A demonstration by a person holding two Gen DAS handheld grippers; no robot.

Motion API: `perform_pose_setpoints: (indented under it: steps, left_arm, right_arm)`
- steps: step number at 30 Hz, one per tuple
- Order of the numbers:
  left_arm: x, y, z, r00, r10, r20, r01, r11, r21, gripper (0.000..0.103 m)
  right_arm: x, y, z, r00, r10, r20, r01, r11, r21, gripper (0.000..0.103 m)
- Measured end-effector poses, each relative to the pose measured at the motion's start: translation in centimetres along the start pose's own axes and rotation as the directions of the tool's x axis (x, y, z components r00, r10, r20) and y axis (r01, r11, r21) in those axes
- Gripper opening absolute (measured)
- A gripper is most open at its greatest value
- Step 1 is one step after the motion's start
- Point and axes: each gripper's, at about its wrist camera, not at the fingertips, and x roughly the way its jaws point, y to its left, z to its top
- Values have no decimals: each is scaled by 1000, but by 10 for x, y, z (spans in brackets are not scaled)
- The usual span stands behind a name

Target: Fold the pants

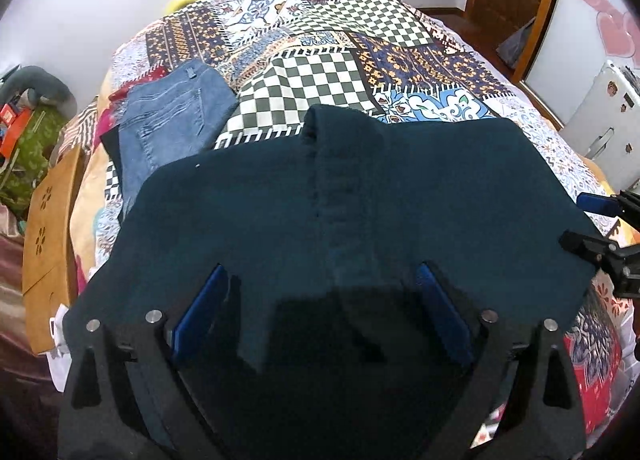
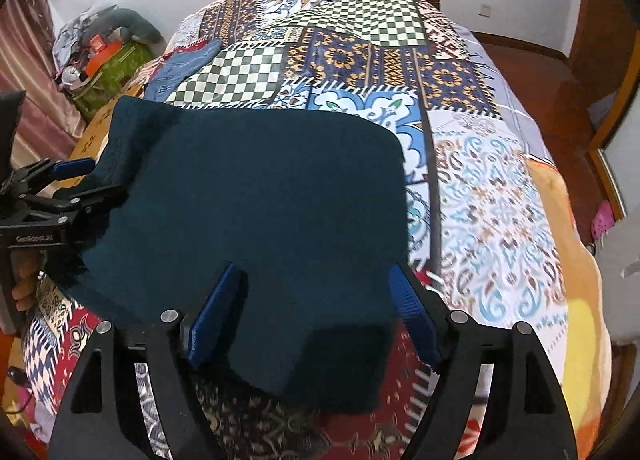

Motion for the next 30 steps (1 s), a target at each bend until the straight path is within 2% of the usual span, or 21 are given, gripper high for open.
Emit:
perform_pose_setpoints:
  steps: [2, 7, 12, 15, 19, 22, 27, 30]
  left_arm:
    - [-8, 2, -5, 1000, 14, 0, -14, 1000, 0, 96]
    - [-43, 18, -17, 997, -8, 76, 12, 998, -56, 96]
    - [-78, 47, -24, 981, 71, 182, -47, 990, -134, 96]
    - [-95, 75, -33, 970, 111, 217, -65, 976, -208, 96]
    - [-107, 119, -55, 962, 143, 233, -62, 944, -325, 99]
    - [-109, 153, -77, 966, 159, 205, -63, 910, -409, 99]
    - [-103, 196, -123, 979, 146, 142, -51, 851, -523, 99]
    - [-94, 214, -152, 988, 115, 104, -34, 814, -580, 99]
  right_arm:
    - [-4, 0, 0, 1000, -16, -6, 16, 1000, 26, 77]
    - [-15, 7, 5, 999, -47, -4, 48, 999, 23, 77]
    - [-37, 28, 18, 996, -56, 65, 58, 998, -26, 77]
    - [-48, 45, 27, 993, -36, 114, 42, 998, -50, 80]
    - [-59, 68, 39, 985, -2, 174, 17, 996, -85, 81]
    - [-60, 89, 48, 979, 33, 199, -12, 994, -109, 81]
    - [-42, 123, 56, 981, 78, 179, -51, 988, -149, 81]
    - [-22, 142, 58, 985, 90, 147, -62, 981, -186, 81]
